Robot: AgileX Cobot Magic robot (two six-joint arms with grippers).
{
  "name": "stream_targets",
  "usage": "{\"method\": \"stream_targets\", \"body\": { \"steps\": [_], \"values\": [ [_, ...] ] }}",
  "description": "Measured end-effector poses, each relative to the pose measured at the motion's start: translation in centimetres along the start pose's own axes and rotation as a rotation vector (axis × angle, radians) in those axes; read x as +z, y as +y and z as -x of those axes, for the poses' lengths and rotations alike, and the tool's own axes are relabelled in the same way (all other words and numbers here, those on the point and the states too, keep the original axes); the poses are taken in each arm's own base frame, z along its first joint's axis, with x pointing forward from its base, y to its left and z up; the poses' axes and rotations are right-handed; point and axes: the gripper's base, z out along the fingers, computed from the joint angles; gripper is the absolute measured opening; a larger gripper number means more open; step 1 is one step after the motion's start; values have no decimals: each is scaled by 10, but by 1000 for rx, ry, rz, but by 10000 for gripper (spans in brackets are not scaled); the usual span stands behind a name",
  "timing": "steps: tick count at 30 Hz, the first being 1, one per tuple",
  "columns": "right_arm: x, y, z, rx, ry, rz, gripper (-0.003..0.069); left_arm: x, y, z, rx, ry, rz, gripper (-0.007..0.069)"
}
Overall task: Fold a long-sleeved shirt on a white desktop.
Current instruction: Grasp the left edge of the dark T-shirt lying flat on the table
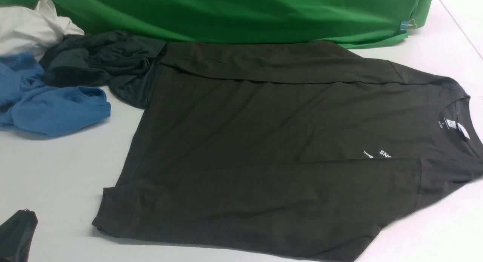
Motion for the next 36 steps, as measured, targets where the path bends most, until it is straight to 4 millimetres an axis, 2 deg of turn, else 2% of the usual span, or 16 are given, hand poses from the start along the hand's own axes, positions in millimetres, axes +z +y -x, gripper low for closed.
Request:
{"method": "stream_targets", "body": {
  "steps": [29,31,36],
  "values": [
    [0,0,0,0,0,0,243,0,1,2,-7,-23,14,22],
    [0,0,0,0,0,0,242,0,2,6,-101,-70,19,22],
    [0,0,0,0,0,0,242,-2,5,17,-658,-197,-7,22]
  ]
}}
